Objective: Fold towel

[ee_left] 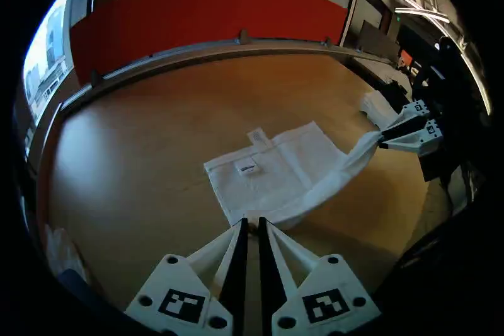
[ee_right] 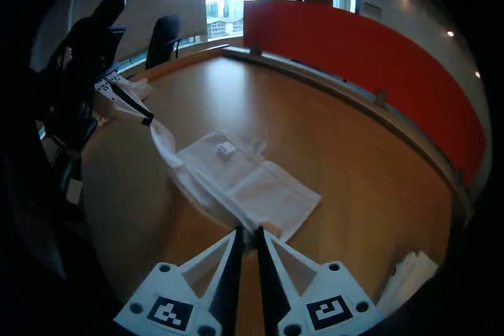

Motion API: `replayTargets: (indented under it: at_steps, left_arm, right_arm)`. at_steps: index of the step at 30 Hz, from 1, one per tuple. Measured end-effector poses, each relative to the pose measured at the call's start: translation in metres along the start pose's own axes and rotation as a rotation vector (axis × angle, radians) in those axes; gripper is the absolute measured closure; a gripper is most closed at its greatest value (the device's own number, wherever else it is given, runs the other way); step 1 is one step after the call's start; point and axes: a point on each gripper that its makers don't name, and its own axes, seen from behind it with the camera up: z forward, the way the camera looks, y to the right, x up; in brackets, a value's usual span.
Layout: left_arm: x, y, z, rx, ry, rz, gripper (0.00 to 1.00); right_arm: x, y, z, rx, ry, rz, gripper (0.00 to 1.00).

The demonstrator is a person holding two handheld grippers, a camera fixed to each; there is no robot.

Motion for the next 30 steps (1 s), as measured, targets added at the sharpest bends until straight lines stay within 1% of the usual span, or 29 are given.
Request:
replayTargets:
  at_steps: [6, 12, 18, 24, 30]
  left_arm:
    - [0.018, -0.011, 0.015, 0.013, 0.005, -0.004, 0.88]
    - [0.031, -0.018, 0.026, 0.027, 0.006, 0.006, 0.88]
    - [0.036, -0.022, 0.036, 0.034, 0.007, 0.017, 0.88]
    - [0.036, -0.032, 0.05, 0.055, 0.002, 0.031, 0.88]
    - [0.036, -0.04, 0.07, 0.073, 0.002, 0.014, 0.88]
  right_arm:
    - [0.006, 0.019, 0.012, -0.018, -0.012, 0.006, 0.84]
    - [0.01, 0.031, 0.022, -0.028, -0.019, 0.019, 0.84]
    - [0.007, 0.039, 0.029, -0.035, -0.029, 0.027, 0.84]
    - [0.006, 0.045, 0.041, -0.035, -0.036, 0.044, 0.84]
    - [0.002, 0.056, 0.055, -0.058, -0.05, 0.066, 0.83]
